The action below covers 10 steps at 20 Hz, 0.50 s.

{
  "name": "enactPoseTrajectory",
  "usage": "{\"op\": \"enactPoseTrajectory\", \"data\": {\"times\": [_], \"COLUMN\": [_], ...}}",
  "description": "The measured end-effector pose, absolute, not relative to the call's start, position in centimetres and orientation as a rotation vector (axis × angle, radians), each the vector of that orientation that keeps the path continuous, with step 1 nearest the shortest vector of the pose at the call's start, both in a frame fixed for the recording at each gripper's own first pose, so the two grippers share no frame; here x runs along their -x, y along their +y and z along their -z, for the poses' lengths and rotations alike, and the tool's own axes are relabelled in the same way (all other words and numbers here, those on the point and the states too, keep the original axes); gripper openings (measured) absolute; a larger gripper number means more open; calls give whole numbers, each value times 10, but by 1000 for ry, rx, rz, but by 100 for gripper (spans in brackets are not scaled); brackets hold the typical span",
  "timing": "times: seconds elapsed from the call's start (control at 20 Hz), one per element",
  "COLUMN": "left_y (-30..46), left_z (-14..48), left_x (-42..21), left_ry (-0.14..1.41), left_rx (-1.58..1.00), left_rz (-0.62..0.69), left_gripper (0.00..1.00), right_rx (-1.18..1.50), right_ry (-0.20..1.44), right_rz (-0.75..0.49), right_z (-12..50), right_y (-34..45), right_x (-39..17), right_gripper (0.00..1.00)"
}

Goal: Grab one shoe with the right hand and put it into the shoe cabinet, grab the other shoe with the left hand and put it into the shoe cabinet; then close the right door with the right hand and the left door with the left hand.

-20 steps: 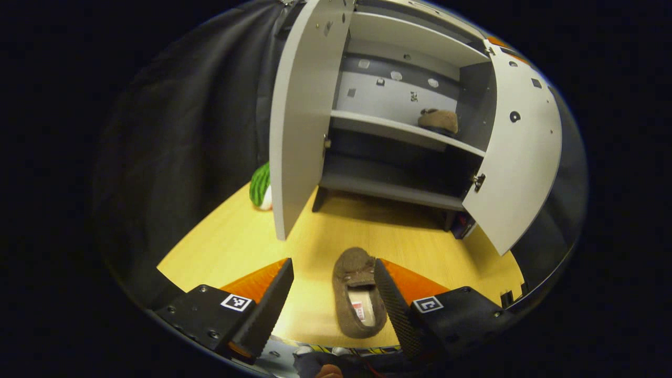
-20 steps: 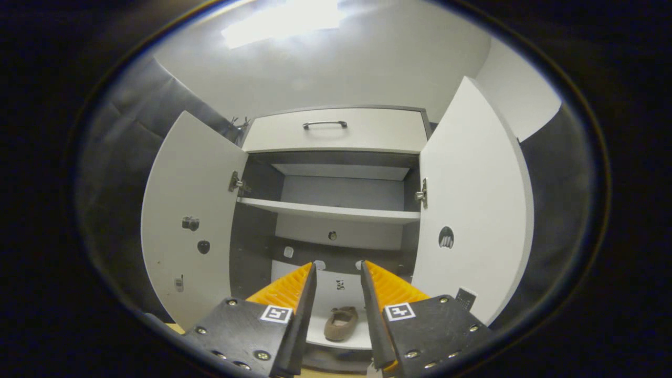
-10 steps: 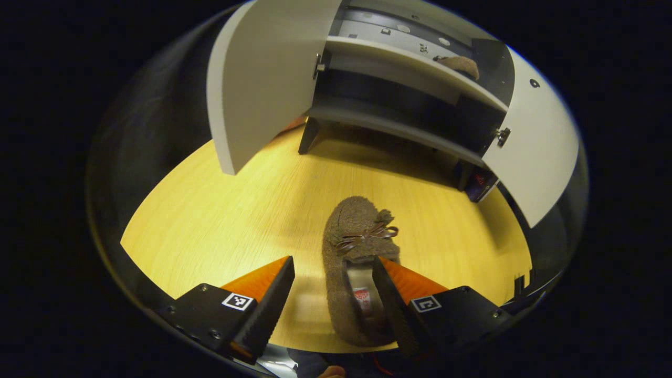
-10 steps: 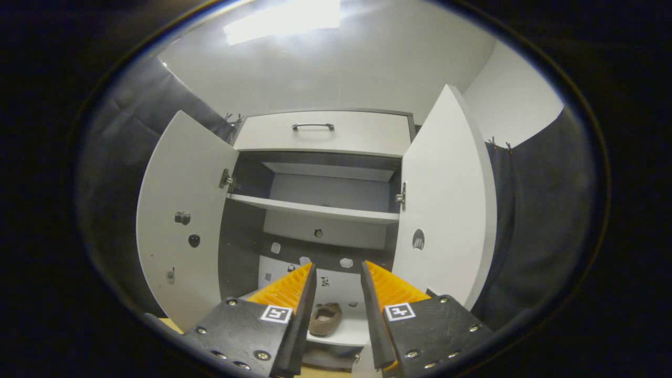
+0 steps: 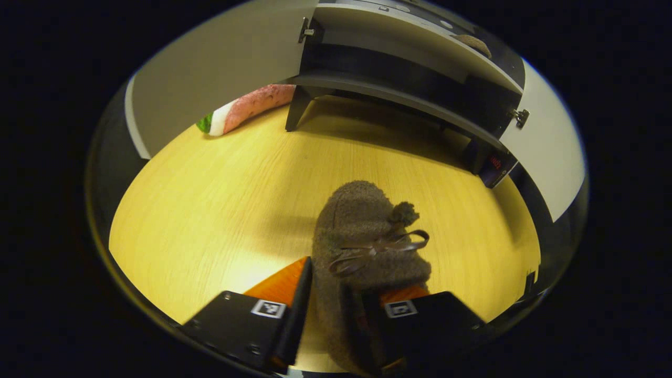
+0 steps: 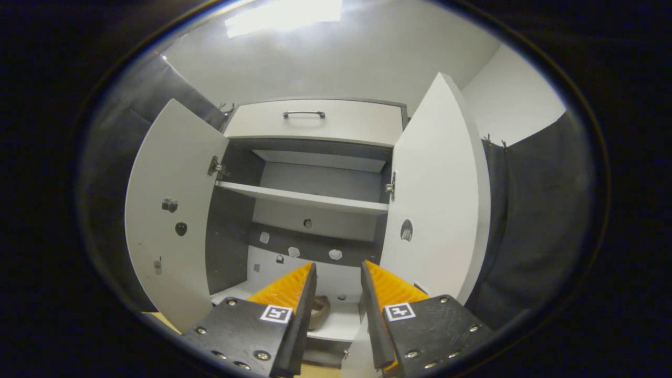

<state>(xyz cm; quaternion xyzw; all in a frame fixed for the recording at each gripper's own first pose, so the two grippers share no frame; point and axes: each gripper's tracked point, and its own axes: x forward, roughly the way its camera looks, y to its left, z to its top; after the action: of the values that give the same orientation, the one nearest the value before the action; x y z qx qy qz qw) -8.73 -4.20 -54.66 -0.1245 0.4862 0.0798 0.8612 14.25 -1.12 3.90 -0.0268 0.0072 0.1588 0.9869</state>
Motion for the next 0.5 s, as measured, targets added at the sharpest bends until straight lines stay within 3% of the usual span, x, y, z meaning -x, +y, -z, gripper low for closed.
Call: {"op": "enactPoseTrajectory", "data": {"times": [0.15,0.2,0.3,0.5], "left_y": [-28,-23,-22,-26], "left_z": [540,544,540,524], "left_x": [80,77,78,66], "left_ry": [1019,1030,1060,1026], "left_rx": [275,257,209,164], "left_rz": [-233,-268,-292,-259], "left_gripper": [33,15,4,1], "right_rx": [66,68,68,55], "right_ry": [21,23,25,27], "right_rz": [-321,-324,-327,-327], "right_z": [-34,-33,-32,-32], "right_y": [-9,-8,-9,-11], "right_x": [-144,-144,-144,-144], "right_gripper": [50,50,50,50]}}
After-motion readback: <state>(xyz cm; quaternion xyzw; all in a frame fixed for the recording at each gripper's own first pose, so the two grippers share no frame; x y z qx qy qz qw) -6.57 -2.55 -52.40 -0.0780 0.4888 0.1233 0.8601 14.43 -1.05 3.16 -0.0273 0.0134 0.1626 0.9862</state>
